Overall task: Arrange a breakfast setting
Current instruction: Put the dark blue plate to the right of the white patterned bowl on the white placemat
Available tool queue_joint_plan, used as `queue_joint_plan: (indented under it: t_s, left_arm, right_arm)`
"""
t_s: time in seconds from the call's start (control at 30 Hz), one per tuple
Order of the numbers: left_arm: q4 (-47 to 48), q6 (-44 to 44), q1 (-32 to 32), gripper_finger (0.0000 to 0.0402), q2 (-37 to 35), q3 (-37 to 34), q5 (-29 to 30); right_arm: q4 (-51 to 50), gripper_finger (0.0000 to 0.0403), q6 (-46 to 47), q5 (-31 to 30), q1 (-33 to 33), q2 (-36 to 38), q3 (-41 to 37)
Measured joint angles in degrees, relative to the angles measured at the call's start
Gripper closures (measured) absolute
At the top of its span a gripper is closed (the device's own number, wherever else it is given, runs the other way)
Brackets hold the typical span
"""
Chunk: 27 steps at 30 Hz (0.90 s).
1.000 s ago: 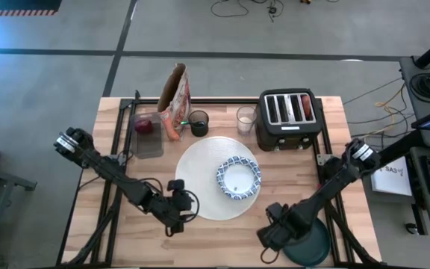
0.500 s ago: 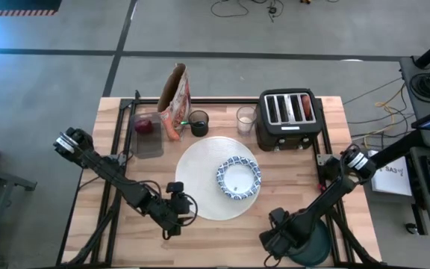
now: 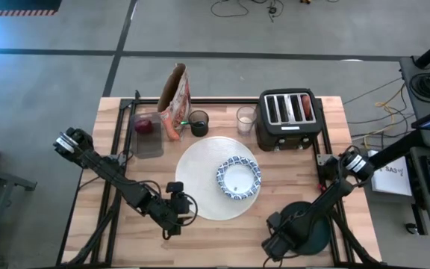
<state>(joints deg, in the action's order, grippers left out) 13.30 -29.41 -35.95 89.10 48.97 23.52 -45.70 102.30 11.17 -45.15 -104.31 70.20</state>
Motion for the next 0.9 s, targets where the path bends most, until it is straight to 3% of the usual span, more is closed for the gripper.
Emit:
queue_joint_plan:
  t_s: [0.3,0.9]
  left_arm:
    - [0.00,-0.04,0.09,0.0183,0.00,-0.02,0.57]
    - [-0.94,-1.81,0.20,0.0183,0.00,-0.02,3.82]
  right_arm:
    - [-0.20,0.0384,-7.33,0.22,0.00,0.18,2.10]
    - [-0.36,0.0393,-18.09,3.91,0.00,0.05,7.50]
